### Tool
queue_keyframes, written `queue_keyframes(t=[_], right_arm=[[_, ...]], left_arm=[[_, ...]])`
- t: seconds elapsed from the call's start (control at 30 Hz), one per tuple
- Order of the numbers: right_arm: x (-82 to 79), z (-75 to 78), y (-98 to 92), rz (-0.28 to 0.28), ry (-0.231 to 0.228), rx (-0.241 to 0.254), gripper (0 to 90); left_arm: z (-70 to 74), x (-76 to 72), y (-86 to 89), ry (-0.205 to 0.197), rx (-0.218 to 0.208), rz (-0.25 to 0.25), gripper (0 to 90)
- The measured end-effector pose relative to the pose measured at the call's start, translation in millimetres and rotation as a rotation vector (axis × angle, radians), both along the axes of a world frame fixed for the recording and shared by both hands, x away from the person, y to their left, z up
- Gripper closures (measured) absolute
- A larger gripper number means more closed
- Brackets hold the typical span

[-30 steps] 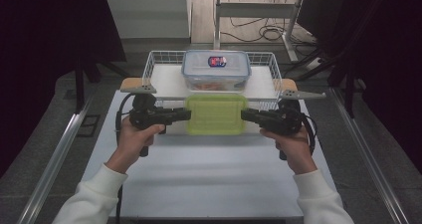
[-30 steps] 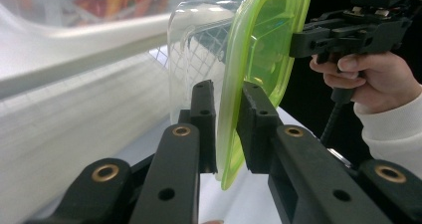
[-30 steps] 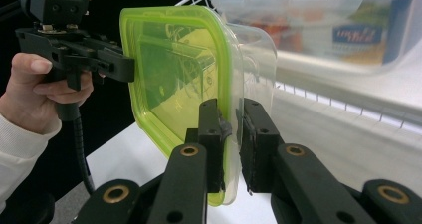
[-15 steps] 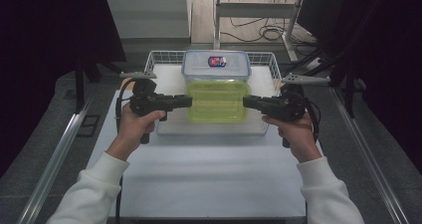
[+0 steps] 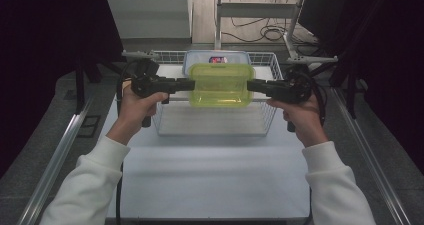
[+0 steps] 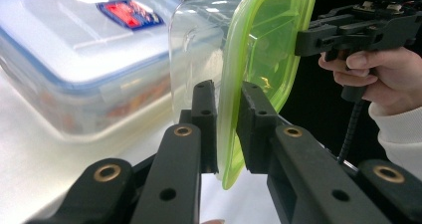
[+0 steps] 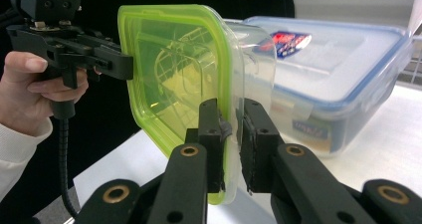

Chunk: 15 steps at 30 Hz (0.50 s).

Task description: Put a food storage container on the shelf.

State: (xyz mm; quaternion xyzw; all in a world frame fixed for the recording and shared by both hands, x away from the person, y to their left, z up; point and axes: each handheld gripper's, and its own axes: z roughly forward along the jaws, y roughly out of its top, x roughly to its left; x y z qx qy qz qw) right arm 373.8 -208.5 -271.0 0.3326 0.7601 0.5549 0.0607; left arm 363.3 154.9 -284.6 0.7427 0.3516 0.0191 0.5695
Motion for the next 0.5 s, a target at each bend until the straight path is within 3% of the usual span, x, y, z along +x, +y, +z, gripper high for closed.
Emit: queue_keyframes(t=[0.5], right_arm=[[20.0,16.9,0.6,-0.011,0.001,0.015,80.3]], left_arm=[[17.5,21.6,-0.2,0.002,0.006,0.004,79.4]])
